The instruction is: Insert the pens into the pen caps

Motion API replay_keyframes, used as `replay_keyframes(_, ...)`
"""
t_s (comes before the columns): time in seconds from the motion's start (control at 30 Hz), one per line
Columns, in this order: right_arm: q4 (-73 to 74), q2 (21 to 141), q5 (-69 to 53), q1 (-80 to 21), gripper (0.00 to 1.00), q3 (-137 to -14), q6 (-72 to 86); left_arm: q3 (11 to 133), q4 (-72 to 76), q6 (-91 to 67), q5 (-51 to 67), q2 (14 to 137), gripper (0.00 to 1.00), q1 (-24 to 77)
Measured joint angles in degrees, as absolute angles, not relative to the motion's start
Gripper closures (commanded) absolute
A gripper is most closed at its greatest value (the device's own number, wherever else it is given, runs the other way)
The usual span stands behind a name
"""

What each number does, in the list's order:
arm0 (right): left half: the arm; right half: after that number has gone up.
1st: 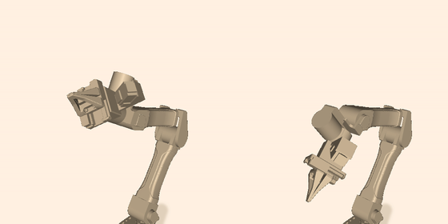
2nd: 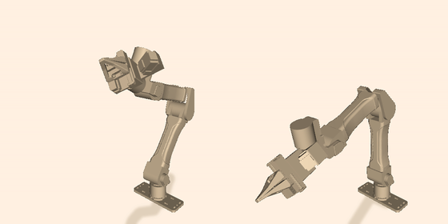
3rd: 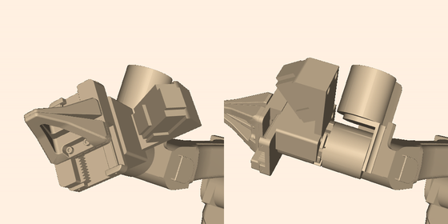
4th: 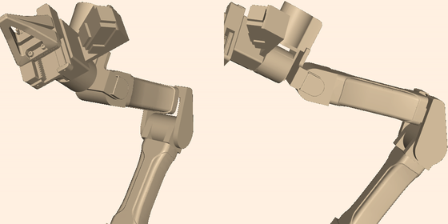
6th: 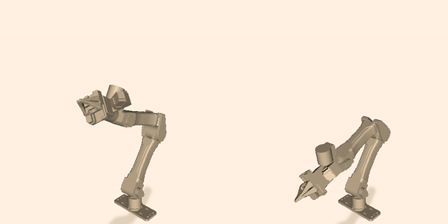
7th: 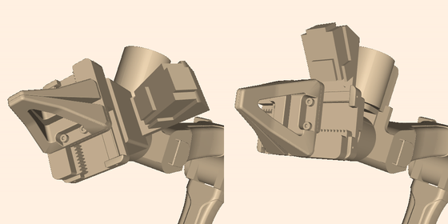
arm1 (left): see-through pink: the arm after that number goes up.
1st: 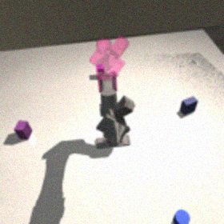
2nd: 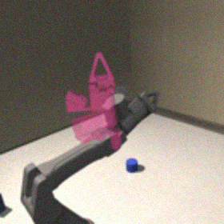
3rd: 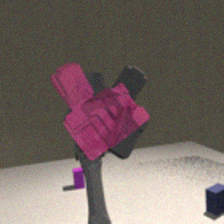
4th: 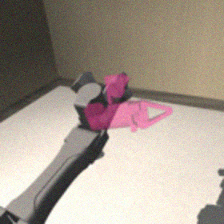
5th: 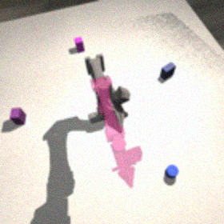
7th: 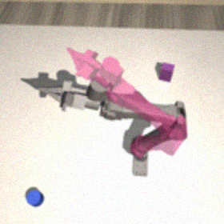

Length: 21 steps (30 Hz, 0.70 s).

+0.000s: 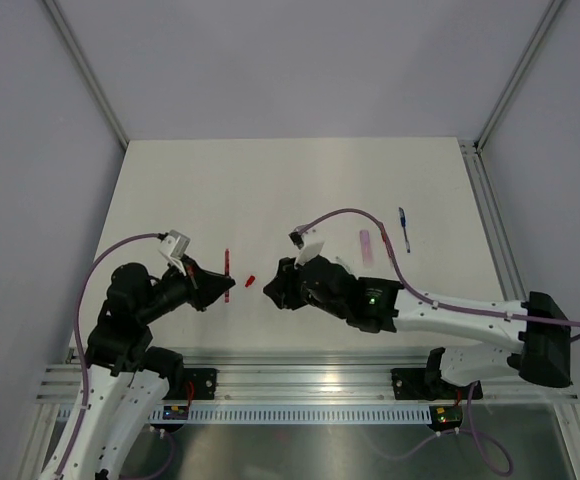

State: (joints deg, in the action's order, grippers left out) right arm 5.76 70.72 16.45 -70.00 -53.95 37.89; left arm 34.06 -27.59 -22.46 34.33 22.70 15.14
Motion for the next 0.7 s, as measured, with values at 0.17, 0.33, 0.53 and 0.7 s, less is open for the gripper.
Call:
replay_keyframes(0.17, 9.06, 83.68, 16.84, -69.06, 0.58, -55.40, 39.13, 34.09, -27.79, -22.35, 33.17, 22.09, 1.00, 14.92)
replay_keyframes(0.33, 9.76, 93.03, 15.38, -65.14, 0.53, -56.82, 40.36, 34.09, -27.81, -22.26, 32.10, 22.06, 1.00, 14.90)
replay_keyframes(0.53, 9.89, 101.73, 13.82, -62.43, 0.52, -63.40, 40.07, 34.11, -27.90, -22.24, 31.75, 22.13, 1.00, 14.90)
replay_keyframes(0.7, 11.53, 107.26, 12.88, -62.33, 0.51, -68.27, 38.70, 34.11, -28.49, -22.24, 31.66, 22.50, 1.00, 14.90)
